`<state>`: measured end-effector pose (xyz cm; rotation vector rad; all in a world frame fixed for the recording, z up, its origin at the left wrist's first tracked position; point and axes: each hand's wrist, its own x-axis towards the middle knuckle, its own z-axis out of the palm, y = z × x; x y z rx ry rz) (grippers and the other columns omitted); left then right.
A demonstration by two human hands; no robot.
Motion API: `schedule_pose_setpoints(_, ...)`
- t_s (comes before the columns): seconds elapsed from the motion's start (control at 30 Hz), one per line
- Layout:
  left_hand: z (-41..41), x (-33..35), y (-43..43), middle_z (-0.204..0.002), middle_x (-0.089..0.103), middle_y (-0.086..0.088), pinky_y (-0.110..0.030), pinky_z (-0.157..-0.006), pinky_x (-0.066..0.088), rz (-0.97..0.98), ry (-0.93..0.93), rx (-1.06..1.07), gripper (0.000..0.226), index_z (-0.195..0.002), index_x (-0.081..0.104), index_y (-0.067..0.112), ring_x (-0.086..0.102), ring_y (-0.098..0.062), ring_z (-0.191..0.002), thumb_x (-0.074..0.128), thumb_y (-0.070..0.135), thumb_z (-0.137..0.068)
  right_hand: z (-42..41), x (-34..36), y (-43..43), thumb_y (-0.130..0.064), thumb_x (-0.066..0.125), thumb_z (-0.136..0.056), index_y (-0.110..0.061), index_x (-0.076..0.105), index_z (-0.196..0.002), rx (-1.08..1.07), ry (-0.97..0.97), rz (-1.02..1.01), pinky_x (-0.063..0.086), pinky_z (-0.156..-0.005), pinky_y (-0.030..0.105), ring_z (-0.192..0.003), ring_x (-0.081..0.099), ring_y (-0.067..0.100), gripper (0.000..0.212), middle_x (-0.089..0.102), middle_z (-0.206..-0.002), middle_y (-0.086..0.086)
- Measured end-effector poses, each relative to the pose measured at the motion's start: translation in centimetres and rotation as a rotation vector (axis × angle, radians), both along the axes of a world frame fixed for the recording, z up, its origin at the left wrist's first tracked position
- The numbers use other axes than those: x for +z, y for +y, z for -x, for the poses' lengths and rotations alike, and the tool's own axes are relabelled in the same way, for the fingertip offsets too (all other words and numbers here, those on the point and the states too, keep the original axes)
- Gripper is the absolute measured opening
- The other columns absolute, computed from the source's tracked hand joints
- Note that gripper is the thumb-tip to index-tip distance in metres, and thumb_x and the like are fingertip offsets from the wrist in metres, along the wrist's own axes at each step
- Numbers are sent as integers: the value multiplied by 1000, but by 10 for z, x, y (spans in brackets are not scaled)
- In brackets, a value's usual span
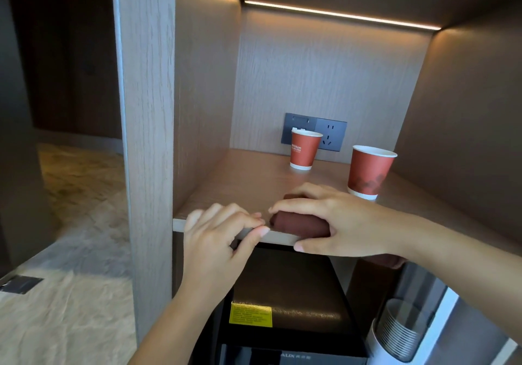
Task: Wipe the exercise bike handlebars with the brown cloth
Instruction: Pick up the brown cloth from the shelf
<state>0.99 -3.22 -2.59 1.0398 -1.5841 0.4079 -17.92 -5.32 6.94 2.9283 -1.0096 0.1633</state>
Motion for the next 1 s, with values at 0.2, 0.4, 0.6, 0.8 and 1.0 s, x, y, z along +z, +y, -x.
schedule_pose_setpoints(0.2,0,3,4,-78,68,10,-18,-73,25,-69,-4,-9,27,-71,70,20,52,-4,-77,51,37,-83,2,-2,13,-26,64,-76,-47,45,-119,-17,-150,41,47,-86,33,-101,47,6,51,46,-115,-9)
schedule_pose_setpoints(0.4,-6,9,41,-93,63,17,-30,-82,42,-104,89,-122,22,-89,67,22,55,-3,-91,49,35,-85,-9,-10,27,-23,64,-76,-45,53,-115,58,-377,-6,48,-85,32,-99,52,6,46,50,-110,-11)
schedule_pose_setpoints(0.6,-41,15,94,-102,58,15,-20,-88,32,-30,-23,200,25,-97,66,20,51,-5,-100,47,33,-88,-51,-40,48,-19,67,-77,-46,55,-113,214,-683,-200,42,-82,11,-102,53,0,46,53,-106,-19)
schedule_pose_setpoints(0.8,-73,-2,147,-102,61,7,-29,-82,37,-92,-80,496,28,-96,67,12,56,-16,-97,47,30,-88,-109,-73,67,-25,64,-77,-35,59,-117,390,-879,-463,39,-89,8,-110,54,0,41,59,-116,-15)
schedule_pose_setpoints(1.0,-103,-31,212,-105,66,-6,-31,-83,39,-173,-105,840,27,-99,67,6,57,-22,-100,51,24,-88,-183,-101,95,-28,64,-76,-35,59,-114,583,-849,-695,39,-86,6,-110,54,-2,39,60,-115,-19)
